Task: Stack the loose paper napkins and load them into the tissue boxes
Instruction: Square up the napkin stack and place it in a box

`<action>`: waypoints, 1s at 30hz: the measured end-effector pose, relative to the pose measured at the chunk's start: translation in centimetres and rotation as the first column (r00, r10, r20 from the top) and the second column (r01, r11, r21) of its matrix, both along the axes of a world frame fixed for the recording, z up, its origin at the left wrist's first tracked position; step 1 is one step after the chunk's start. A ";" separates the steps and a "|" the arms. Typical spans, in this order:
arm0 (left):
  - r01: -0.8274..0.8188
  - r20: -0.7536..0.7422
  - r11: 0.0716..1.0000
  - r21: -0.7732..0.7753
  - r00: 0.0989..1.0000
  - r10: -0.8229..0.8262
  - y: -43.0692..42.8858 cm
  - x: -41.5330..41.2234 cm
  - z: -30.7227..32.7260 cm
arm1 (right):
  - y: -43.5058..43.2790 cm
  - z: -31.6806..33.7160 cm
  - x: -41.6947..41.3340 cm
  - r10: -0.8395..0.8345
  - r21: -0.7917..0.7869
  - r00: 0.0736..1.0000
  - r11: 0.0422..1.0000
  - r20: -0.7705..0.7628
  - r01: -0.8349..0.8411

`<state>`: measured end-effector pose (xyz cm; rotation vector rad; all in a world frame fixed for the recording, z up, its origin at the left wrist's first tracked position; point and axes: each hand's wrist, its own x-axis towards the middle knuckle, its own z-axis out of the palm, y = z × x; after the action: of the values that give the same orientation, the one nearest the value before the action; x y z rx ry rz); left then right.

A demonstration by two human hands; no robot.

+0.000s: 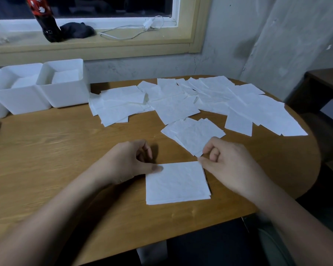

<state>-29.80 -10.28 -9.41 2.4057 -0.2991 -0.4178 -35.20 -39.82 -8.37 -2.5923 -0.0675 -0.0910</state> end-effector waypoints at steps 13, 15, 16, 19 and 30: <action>-0.101 0.207 0.987 -0.128 0.970 0.127 0.1 0.4 -0.7 | 2.7 -1.4 5.2 0.136 -0.422 0.987 0.902 0.082 -0.089; -0.094 0.225 0.987 -0.129 0.967 0.121 0.0 0.4 -0.9 | 3.0 -1.3 5.1 0.155 -0.493 0.984 0.865 0.084 -0.094; -0.090 0.233 0.987 -0.130 0.965 0.119 0.0 0.4 -0.9 | 3.2 -1.3 5.1 0.160 -0.503 0.983 0.859 0.089 -0.094; -0.088 0.246 0.986 -0.142 0.962 0.121 -0.2 0.4 -1.0 | 3.6 -1.3 5.1 0.166 -0.499 0.980 0.861 0.107 -0.091; -0.083 0.257 0.978 -0.191 0.957 0.132 -0.2 0.1 -0.8 | 2.1 -1.2 5.3 0.164 -0.393 0.962 0.917 0.220 -0.066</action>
<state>-29.66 -10.49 -10.24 2.2873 -0.3085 -0.0109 -29.85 -37.70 -9.61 -2.9446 -0.3654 -0.3973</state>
